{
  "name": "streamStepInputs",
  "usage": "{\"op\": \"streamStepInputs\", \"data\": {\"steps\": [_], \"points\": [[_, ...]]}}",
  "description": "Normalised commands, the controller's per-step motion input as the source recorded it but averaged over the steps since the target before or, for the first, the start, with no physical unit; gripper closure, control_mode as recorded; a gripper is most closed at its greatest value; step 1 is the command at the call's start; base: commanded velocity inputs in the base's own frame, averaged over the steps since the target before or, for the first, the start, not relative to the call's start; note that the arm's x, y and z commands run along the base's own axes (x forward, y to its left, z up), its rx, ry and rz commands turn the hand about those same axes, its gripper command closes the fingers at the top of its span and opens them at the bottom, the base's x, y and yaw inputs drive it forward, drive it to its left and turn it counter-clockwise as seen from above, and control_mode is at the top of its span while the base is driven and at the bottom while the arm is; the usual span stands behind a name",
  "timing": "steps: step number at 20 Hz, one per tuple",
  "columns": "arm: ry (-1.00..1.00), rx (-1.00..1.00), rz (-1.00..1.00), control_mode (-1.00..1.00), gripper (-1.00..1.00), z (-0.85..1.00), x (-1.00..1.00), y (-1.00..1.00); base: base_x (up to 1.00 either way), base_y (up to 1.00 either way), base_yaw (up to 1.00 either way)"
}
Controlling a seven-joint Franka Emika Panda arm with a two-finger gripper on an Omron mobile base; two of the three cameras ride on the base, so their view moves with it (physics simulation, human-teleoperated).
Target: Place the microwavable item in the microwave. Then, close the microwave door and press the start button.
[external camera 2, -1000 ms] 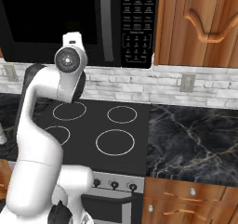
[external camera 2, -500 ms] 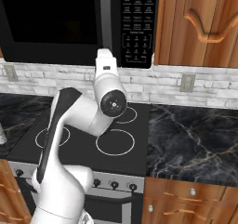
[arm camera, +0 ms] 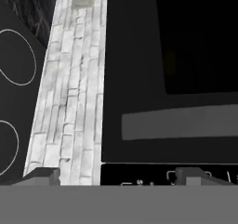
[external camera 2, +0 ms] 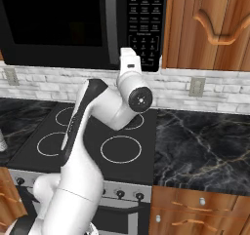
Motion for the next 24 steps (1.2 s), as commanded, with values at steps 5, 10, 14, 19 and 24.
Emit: {"op": "streamStepInputs", "data": {"steps": [5,10,14,19,24], "points": [[0.0,0.0,0.0,-1.0,-1.0,-0.02,0.7,0.0,0.0,0.0,0.0],[0.0,0.0,0.0,-1.0,-1.0,-0.09,0.47,-0.07,0.0,0.0,0.0],[0.0,0.0,0.0,-1.0,-1.0,-0.09,0.17,-0.17,0.0,0.0,0.0],[0.0,0.0,0.0,-1.0,-1.0,-0.07,0.07,-0.16,0.0,0.0,0.0],[0.0,0.0,0.0,-1.0,-1.0,-0.12,0.11,-0.12,0.0,0.0,0.0]]}}
